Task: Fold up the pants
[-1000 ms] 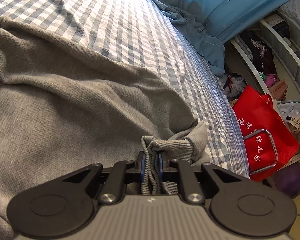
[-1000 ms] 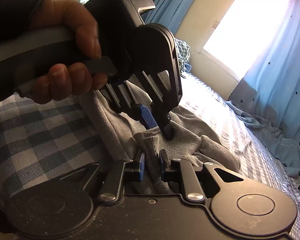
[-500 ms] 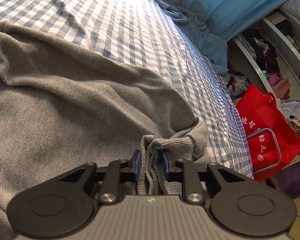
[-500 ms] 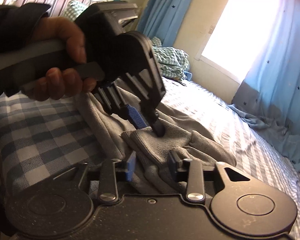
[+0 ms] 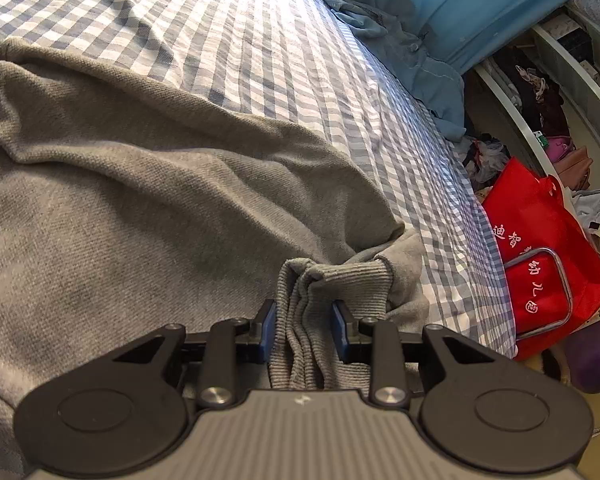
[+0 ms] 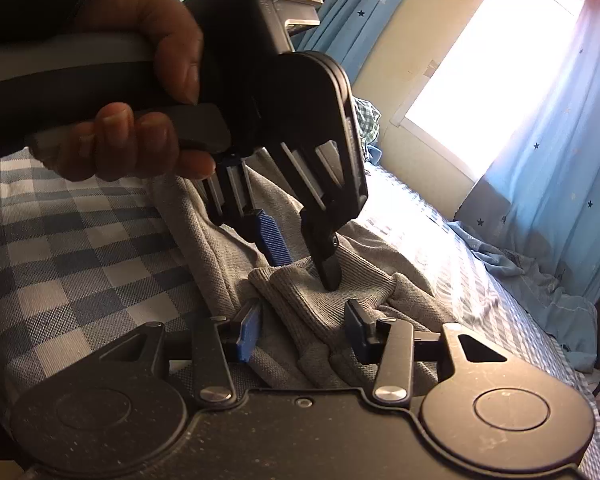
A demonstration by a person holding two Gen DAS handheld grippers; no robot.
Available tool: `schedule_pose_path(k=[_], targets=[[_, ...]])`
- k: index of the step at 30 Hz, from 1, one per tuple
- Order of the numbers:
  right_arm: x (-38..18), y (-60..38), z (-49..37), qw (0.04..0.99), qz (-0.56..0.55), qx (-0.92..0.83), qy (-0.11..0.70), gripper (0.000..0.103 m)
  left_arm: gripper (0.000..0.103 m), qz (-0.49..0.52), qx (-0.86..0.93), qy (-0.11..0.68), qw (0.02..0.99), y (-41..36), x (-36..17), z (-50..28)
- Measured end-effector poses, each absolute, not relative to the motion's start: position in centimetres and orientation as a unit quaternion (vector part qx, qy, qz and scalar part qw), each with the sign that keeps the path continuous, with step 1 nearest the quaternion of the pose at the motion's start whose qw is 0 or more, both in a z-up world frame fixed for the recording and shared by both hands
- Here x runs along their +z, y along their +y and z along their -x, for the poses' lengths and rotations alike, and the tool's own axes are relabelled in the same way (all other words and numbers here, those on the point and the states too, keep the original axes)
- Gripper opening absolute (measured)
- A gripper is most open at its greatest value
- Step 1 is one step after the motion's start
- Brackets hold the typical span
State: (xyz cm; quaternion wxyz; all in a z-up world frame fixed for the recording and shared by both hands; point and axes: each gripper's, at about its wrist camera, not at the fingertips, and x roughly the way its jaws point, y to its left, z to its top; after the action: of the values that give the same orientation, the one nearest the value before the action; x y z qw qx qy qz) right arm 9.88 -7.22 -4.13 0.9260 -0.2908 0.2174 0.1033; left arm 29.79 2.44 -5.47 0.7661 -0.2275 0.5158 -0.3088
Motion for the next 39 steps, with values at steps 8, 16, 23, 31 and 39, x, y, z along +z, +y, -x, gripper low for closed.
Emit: schedule_pose_path(k=[8,16,23,31,39], targets=[[-3.7,-7.7,-10.5,0.929,0.278,0.101,0.222,0.024,0.016,0.224,-0.295,0.515,0.773,2.4,-5.1,-29.6],[-4.0,-8.1,-10.8,0.933,0.271,0.097,0.217,0.012,0.009,0.207,-0.287,0.485,0.799,2.2,-4.2,-28.4],[-2.6,-8.6,-10.8,0.946,0.241,0.091,0.198,0.011,0.009,0.200,-0.310,0.453,0.811,2.8,-1.4,-27.7],[0.0,-6.5,-11.3,0.949,0.229,0.120,0.180,0.011,0.009,0.184,-0.308,0.431,0.828,5.9,2.3,-27.6],[-1.4,-3.7,-13.7,0.933,0.233,0.165,0.220,0.011,0.009,0.184,-0.266,0.462,0.826,8.7,-1.3,-28.9]])
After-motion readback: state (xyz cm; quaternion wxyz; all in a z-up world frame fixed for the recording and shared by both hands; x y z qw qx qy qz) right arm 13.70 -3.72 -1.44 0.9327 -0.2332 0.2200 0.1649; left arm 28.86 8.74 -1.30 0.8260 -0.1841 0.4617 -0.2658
